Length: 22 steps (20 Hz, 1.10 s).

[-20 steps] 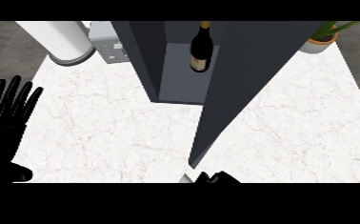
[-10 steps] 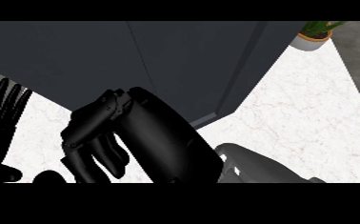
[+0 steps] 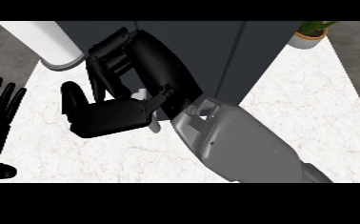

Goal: Pick up the wine, place it into the cabinet and close the cabinet

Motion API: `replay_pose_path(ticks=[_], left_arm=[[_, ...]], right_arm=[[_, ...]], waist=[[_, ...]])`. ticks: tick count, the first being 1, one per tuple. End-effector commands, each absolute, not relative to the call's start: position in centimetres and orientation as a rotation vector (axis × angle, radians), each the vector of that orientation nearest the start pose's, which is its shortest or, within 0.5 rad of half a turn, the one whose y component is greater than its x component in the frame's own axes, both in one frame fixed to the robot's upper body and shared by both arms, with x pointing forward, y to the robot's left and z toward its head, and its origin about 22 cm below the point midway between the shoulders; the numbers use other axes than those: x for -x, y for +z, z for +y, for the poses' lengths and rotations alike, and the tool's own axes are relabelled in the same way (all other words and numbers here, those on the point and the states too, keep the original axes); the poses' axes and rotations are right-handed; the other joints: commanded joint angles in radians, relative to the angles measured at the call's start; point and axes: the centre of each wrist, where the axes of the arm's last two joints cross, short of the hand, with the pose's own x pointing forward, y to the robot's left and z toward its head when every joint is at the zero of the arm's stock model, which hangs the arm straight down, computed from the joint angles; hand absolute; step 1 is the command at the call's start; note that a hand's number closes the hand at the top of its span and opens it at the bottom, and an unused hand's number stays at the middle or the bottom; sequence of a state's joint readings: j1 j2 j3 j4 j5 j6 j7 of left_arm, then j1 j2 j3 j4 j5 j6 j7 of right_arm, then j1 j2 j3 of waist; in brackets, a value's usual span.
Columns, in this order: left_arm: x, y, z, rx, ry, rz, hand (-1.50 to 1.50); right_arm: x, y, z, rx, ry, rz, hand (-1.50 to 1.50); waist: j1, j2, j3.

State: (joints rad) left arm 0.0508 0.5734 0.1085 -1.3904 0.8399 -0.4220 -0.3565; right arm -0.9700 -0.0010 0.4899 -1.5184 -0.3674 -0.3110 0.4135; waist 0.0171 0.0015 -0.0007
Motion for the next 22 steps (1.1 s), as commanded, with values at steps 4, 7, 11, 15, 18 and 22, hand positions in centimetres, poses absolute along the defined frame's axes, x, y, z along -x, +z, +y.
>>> replay_pose_path(ticks=[4,7,11,15,18,22], left_arm=[[-21.2,2.6,41.2,0.371,0.136,-1.860,-1.50],[-22.3,2.2,41.6,0.363,0.144,-1.854,-1.50],[-22.4,4.4,40.1,0.375,0.155,-1.854,-1.50],[-22.8,2.5,41.1,0.386,0.149,-1.853,-1.50],[-22.7,3.0,41.3,0.392,0.137,-1.847,-1.50],[-23.0,3.4,40.6,0.405,0.105,-1.867,-1.50]], right_arm=[[-31.6,20.3,-0.9,-0.539,0.495,-1.683,1.50],[-35.2,19.8,-4.1,-0.495,0.486,-1.707,1.50],[-37.1,17.7,-4.7,-0.470,0.489,-1.701,1.50],[-38.1,19.2,-6.2,-0.449,0.509,-1.718,1.50],[-39.0,16.2,-7.8,-0.413,0.505,-1.729,1.50],[-39.7,16.7,-7.2,-0.396,0.493,-1.744,1.50]], waist=[[-0.006,-0.002,0.000],[-0.010,0.002,0.000],[0.000,0.002,0.001],[-0.010,0.002,0.000],[0.001,0.006,0.000],[0.010,0.008,0.000]])
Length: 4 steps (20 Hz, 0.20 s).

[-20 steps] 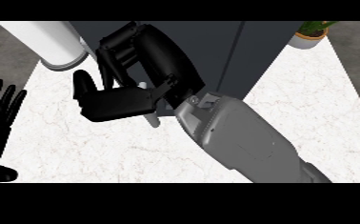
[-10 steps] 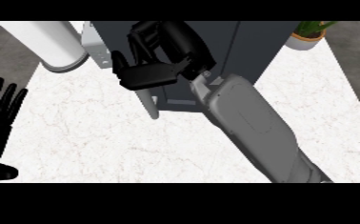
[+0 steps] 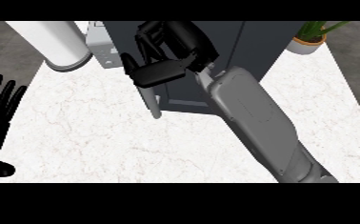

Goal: Pick up the wine, place it into the cabinet and close the cabinet

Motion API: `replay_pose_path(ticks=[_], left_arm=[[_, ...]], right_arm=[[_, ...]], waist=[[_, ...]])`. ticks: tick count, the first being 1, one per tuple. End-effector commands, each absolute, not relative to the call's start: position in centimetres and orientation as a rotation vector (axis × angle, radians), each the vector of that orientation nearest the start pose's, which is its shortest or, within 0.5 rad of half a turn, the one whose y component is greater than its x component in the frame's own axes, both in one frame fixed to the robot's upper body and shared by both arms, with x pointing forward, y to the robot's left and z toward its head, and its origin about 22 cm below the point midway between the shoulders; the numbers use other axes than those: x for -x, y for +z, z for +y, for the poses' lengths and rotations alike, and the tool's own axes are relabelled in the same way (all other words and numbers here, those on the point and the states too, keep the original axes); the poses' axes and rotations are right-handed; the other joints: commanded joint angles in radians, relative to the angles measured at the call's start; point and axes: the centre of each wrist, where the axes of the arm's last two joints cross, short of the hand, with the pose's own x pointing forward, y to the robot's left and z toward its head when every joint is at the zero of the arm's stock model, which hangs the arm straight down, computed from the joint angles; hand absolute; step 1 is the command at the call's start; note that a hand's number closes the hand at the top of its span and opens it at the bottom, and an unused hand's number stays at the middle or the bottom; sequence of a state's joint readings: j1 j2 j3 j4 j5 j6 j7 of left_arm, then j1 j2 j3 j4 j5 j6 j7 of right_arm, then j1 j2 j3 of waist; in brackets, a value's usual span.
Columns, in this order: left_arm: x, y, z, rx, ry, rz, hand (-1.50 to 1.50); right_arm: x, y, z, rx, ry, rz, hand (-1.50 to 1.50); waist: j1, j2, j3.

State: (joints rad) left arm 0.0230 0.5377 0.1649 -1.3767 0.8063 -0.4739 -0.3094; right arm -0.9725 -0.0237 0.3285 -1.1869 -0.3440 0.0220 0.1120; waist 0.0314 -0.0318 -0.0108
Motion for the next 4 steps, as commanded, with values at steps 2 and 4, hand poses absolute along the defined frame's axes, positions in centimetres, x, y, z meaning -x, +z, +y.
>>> replay_pose_path(ticks=[2,4], left_arm=[[-23.2,2.7,38.1,0.444,0.114,-1.847,-1.50],[-23.8,2.8,39.3,0.430,0.132,-1.850,-1.50]], right_arm=[[-39.3,16.4,-6.3,-0.412,0.501,-1.727,1.50],[-39.8,17.7,-7.1,-0.410,0.506,-1.748,1.50]], waist=[[-0.011,0.037,0.011],[-0.021,0.039,0.010]])
